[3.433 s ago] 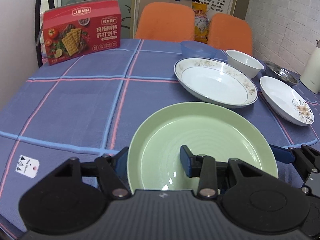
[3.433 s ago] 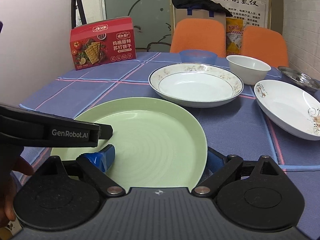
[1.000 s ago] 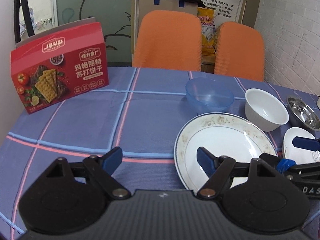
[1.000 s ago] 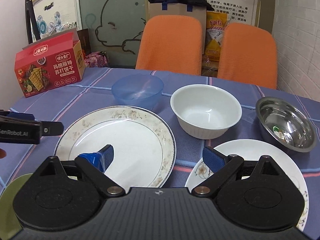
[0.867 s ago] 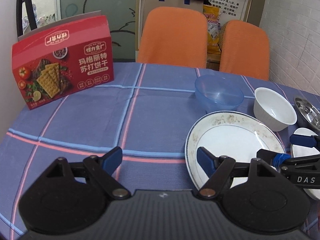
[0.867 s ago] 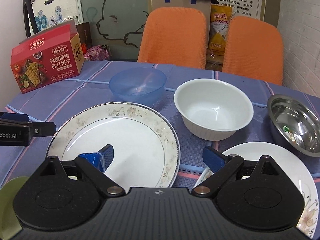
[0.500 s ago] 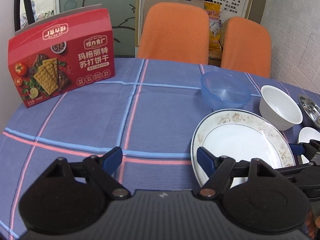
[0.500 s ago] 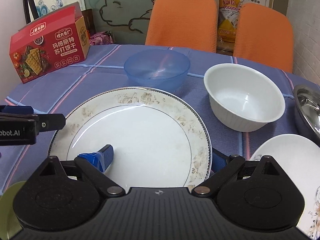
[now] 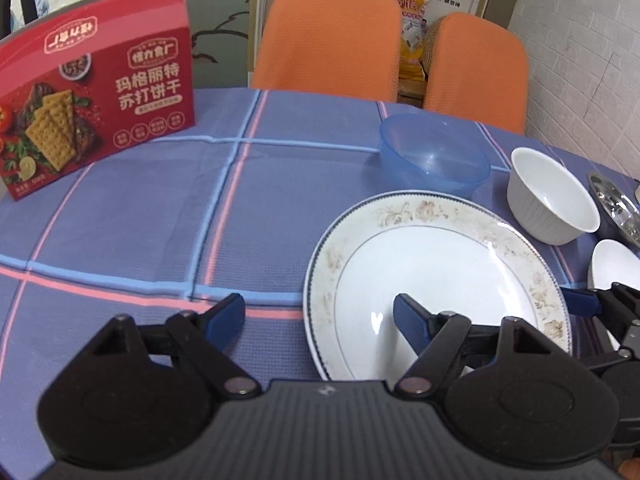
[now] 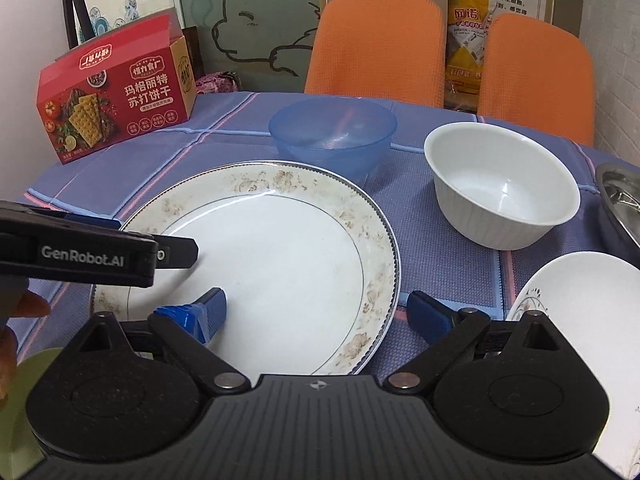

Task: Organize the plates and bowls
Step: 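Move the left tool to the gold-rimmed white plate and grip its rim, then lift the gold-rimmed plate with the left tool and lower it onto the green plate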

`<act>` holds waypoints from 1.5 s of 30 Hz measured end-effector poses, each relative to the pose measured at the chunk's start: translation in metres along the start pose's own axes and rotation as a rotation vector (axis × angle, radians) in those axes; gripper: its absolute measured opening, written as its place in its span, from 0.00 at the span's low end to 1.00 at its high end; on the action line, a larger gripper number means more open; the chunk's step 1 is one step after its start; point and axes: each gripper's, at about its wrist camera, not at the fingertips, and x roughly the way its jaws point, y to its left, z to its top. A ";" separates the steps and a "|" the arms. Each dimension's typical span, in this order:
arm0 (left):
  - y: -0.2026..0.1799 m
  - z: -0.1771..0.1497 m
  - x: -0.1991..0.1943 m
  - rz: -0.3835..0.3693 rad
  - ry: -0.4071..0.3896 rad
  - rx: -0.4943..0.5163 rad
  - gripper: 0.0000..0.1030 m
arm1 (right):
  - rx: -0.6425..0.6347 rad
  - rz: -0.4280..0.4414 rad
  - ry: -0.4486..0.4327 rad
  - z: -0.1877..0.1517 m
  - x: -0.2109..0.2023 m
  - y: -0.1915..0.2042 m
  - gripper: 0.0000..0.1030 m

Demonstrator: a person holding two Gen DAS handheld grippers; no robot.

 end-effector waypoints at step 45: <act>-0.014 -0.108 -0.142 0.014 -0.113 0.074 0.44 | -0.008 0.109 -0.096 -0.097 -0.126 0.081 0.83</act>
